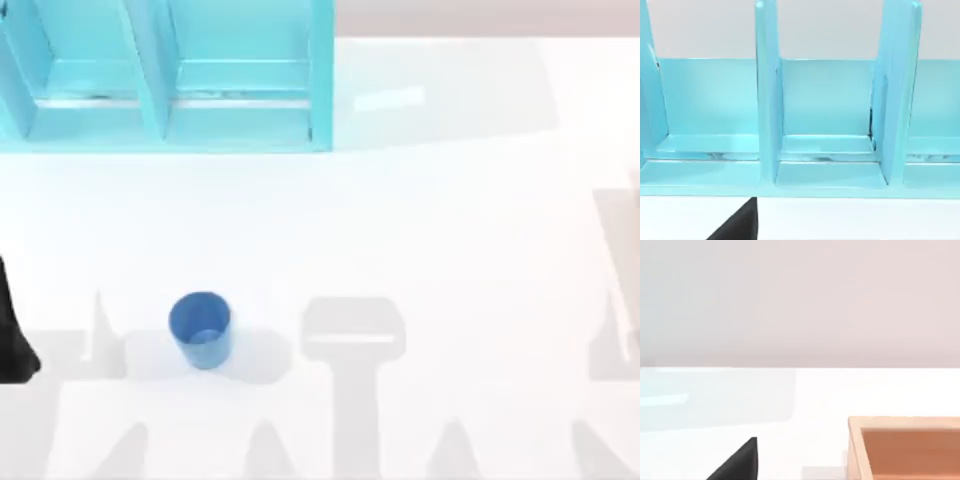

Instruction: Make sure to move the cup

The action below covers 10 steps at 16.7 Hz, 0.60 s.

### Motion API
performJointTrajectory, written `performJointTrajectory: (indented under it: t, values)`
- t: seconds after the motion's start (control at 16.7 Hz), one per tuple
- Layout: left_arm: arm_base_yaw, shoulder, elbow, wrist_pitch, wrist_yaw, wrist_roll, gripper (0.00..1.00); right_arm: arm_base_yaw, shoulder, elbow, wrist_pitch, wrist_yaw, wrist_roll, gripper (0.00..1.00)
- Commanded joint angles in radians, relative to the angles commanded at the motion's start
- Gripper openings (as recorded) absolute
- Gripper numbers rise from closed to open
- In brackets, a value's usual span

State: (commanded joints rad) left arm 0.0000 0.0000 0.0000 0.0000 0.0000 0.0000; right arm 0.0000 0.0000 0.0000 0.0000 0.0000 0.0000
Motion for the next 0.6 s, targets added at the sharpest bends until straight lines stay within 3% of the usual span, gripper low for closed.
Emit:
performJointTrajectory:
  t: [0.3,0.6]
  values:
    - [-0.027,0.062,0.062,-0.053,0.002,-0.026,1.0,0.0,0.0,0.0,0.0,0.0,0.0,1.0]
    - [-0.137,0.377,0.353,-0.283,0.002,-0.136,1.0,0.0,0.0,0.0,0.0,0.0,0.0,1.0]
